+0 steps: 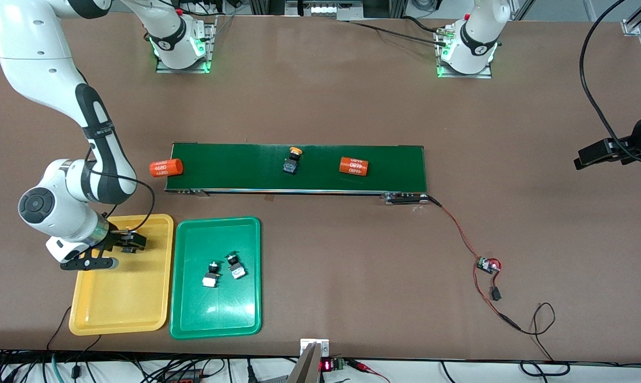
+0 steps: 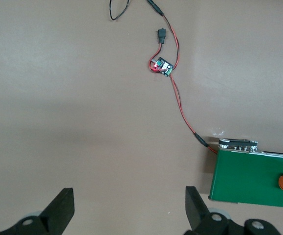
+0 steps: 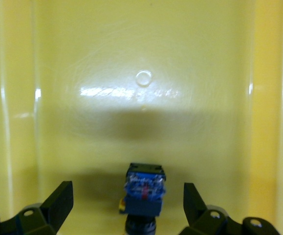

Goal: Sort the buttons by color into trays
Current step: 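Open the right gripper to drop the button into the yellow tray, then move the right gripper back to the belt and grasp a black button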

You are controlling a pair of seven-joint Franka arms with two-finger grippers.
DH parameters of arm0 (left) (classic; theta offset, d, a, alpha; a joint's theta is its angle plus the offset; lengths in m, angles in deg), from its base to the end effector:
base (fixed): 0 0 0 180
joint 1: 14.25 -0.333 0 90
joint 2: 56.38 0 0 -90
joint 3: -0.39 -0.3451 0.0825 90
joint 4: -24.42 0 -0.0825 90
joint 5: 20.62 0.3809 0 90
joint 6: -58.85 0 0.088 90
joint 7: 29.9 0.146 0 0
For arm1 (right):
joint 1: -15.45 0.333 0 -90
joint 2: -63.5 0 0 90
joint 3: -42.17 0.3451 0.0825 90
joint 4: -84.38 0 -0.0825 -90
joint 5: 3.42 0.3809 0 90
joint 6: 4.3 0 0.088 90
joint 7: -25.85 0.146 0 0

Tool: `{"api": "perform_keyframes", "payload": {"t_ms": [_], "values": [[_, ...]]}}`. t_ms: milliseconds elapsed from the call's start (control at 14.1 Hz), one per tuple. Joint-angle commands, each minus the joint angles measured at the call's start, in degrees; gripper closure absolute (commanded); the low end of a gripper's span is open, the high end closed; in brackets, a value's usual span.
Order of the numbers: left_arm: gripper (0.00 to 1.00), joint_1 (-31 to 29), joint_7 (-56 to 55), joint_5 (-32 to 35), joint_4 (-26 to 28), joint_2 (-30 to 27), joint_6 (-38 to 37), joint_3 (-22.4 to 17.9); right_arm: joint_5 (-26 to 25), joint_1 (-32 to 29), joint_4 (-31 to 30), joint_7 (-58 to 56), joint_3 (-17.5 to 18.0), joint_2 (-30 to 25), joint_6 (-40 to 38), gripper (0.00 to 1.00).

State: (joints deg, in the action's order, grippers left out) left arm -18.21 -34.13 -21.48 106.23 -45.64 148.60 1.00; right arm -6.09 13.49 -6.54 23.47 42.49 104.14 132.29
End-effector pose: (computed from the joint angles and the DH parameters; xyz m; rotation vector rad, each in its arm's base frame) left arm 0.6094 0.0341 0.5721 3.1172 0.2072 -0.0765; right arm 0.7272 -0.0231 0.2125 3.1050 0.0681 0.1347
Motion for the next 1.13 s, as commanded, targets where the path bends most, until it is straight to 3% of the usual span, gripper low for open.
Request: {"api": "perform_keyframes", "payload": {"t_ms": [0,212,495,848,1061], "values": [[0.00,1.1,-0.5,-0.7,7.0,-4.3,4.0,-0.8,0.4,1.3,-8.1,5.9,2.2,-9.9,-4.8,0.00],[0.00,0.8,-0.3,-0.6,6.8,-4.3,5.1,-0.8,0.4,5.8,-19.2,17.2,4.4,-21.3,-7.1,0.00],[0.00,0.4,0.4,-0.5,6.7,-4.5,4.0,-1.0,0.4,14.2,-25.6,27.4,4.5,-30.8,-10.1,0.00],[0.00,0.5,6.2,-0.4,5.5,-4.1,4.1,-1.2,0.5,22.5,-27.0,35.6,4.5,-31.7,-9.5,0.00],[0.00,1.4,1.1,1.7,4.3,-2.4,4.1,-0.5,0.5,26.8,-27.5,42.8,4.5,-31.2,-7.2,0.00]]}}
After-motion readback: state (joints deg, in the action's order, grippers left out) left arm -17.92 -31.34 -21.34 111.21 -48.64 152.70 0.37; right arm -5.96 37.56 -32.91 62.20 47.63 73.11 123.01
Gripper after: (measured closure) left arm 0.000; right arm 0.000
